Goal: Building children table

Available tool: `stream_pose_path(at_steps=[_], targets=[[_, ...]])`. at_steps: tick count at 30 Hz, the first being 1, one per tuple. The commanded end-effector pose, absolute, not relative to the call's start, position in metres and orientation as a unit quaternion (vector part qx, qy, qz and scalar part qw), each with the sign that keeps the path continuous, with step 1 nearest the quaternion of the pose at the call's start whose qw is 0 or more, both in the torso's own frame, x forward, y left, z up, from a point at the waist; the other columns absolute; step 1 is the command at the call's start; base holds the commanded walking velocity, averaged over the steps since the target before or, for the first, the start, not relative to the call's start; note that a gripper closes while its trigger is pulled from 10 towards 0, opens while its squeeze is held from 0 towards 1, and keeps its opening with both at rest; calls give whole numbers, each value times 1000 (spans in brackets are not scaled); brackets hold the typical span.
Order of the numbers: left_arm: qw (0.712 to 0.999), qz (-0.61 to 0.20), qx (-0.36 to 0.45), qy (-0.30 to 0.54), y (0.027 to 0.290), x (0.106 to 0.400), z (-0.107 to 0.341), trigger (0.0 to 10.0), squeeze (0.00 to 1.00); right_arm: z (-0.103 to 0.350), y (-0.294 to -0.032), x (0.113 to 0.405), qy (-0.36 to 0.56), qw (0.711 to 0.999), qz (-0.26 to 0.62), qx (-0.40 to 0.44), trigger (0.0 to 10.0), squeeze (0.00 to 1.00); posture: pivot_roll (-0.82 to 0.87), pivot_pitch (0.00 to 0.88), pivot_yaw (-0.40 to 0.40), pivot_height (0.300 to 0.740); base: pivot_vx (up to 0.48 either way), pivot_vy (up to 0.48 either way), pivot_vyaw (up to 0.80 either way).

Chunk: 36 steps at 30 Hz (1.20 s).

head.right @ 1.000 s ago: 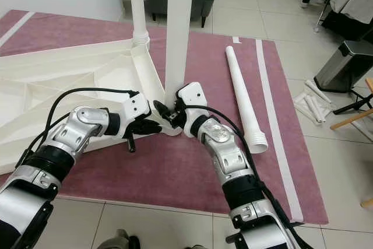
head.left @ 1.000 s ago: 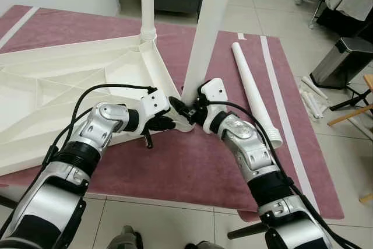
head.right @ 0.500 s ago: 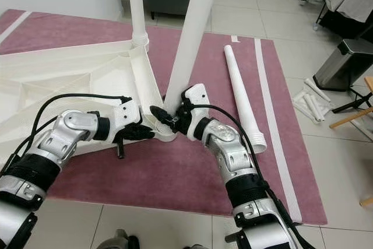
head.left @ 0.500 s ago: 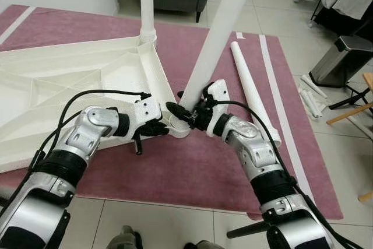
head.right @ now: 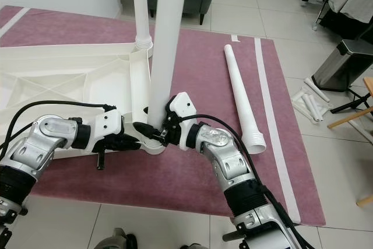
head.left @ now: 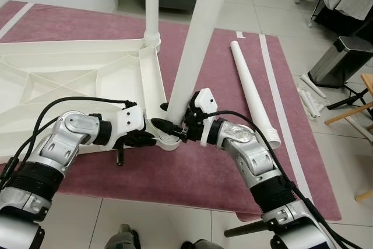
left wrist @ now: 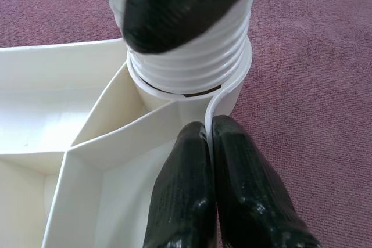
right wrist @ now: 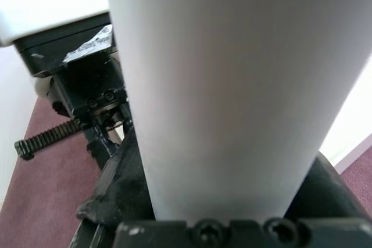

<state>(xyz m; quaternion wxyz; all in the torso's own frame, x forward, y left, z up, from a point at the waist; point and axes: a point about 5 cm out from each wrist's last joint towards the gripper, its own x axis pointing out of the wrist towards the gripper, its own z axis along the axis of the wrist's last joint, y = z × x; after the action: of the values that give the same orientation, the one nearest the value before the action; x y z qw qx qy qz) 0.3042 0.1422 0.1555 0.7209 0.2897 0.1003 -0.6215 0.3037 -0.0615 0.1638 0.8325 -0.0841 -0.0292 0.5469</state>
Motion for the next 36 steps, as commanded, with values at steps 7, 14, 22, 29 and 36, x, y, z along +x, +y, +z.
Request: stream_pose_path(at_steps=[7,14,22,29,36], targets=[[707,-644,278,95,141,296,156,0,0,140,-68,298,57,789,601,-111,0,0,157,98,-40,740,0,0,0],[711,-642,272,89,137,296,157,0,0,143,-73,308,73,796,595,-89,0,0,163,100,-45,740,0,0,0],[737,-622,251,78,130,299,160,0,0,118,-70,292,75,810,570,-113,0,0,158,105,-43,740,0,0,0],[757,-610,223,71,122,304,162,0,0,105,-67,286,78,838,527,-118,0,0,150,106,-37,740,0,0,0],[765,-603,216,68,119,307,163,0,0,97,-68,296,94,894,424,-110,0,0,143,106,-34,740,0,0,0]])
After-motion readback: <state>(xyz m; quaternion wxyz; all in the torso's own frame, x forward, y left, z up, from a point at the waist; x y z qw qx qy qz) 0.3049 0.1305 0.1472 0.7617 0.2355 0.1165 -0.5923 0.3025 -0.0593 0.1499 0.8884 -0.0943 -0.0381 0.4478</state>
